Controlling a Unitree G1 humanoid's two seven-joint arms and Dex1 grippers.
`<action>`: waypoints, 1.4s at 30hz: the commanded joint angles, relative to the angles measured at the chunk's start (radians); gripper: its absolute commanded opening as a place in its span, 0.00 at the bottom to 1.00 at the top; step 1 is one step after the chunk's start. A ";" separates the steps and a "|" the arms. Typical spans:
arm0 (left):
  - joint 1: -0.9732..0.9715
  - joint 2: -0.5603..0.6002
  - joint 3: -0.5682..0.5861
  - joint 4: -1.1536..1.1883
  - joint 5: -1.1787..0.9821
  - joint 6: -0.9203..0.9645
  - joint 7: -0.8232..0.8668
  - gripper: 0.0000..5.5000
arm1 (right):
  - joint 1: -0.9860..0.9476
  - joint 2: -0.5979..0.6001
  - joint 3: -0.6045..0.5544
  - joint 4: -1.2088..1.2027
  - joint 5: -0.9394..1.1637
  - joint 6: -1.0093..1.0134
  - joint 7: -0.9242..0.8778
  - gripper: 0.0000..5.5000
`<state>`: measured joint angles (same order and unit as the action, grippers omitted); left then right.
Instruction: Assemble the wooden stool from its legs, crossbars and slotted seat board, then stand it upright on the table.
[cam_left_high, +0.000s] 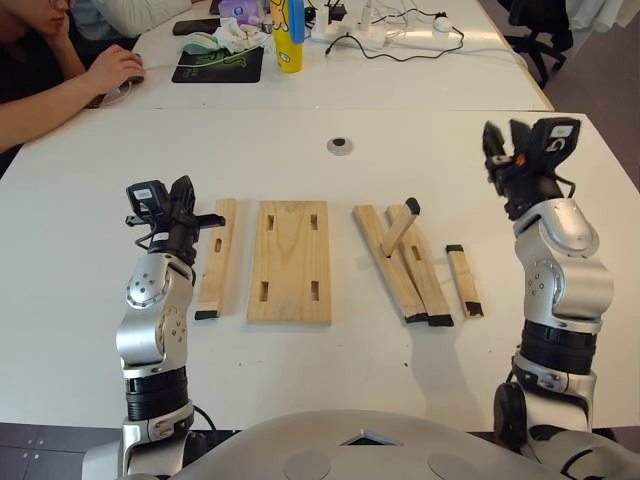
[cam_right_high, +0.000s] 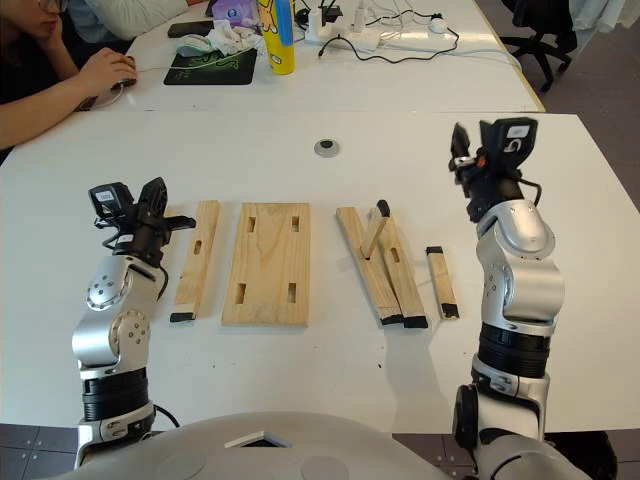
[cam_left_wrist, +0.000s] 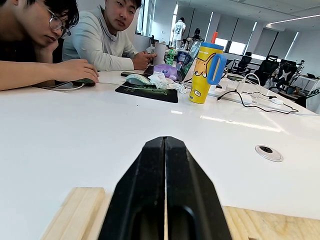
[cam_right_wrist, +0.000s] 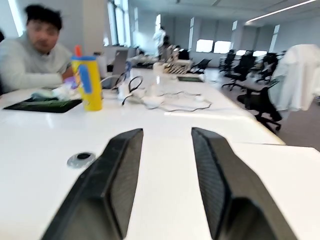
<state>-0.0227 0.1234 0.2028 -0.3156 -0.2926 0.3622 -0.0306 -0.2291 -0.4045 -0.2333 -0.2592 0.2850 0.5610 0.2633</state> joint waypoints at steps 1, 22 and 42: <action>0.039 -0.015 0.004 -0.033 0.018 -0.005 0.026 0.00 | 0.071 -0.140 0.012 -0.061 0.130 0.184 0.203 0.32; 0.091 -0.048 -0.025 -0.053 0.080 -0.035 0.060 0.00 | 0.239 -0.193 0.228 -0.315 0.285 0.626 0.162 0.51; 0.062 -0.036 -0.034 -0.027 0.088 -0.039 0.027 0.00 | 0.295 -0.157 0.360 -0.216 0.096 0.435 0.117 0.51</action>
<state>0.0531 0.0849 0.1733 -0.3500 -0.2132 0.3238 -0.0009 0.0569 -0.5784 0.1102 -0.5036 0.3887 0.9557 0.3995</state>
